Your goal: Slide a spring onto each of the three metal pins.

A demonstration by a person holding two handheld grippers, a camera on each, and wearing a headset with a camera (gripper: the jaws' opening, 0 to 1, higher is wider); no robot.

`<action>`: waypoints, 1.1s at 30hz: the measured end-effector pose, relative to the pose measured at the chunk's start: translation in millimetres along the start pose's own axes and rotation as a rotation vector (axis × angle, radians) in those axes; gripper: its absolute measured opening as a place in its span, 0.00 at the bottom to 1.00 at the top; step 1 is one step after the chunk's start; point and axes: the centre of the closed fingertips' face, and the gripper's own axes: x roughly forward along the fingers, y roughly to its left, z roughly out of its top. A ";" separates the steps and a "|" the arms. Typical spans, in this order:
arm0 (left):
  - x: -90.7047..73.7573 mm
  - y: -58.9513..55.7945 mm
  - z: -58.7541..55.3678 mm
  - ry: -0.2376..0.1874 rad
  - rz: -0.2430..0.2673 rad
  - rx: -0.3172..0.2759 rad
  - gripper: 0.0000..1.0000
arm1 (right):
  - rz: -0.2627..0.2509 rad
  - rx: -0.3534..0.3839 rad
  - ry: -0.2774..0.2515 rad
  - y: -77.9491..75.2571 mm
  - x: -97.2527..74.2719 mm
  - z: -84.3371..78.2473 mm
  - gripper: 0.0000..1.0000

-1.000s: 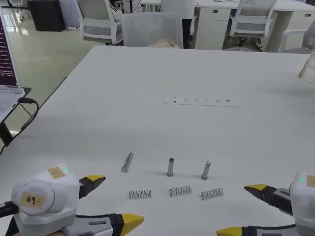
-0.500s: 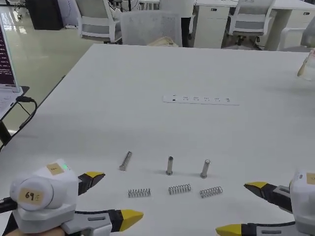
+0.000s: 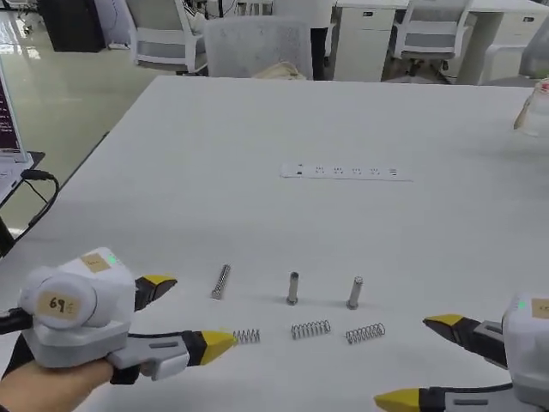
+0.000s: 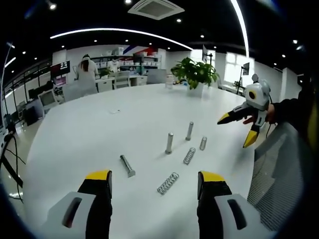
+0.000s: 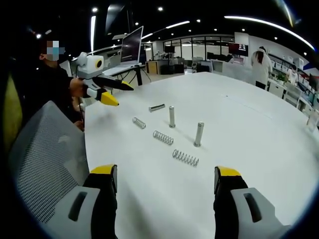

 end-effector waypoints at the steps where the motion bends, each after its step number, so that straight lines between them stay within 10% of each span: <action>1: 1.4 1.6 1.4 0.001 0.001 0.004 0.65 | 0.000 0.001 0.001 0.1 -0.1 -0.2 0.79; 33: 65.4 62.4 -4.7 0.138 0.119 -0.054 0.37 | -0.012 0.022 0.016 -3.0 -1.5 -6.3 0.78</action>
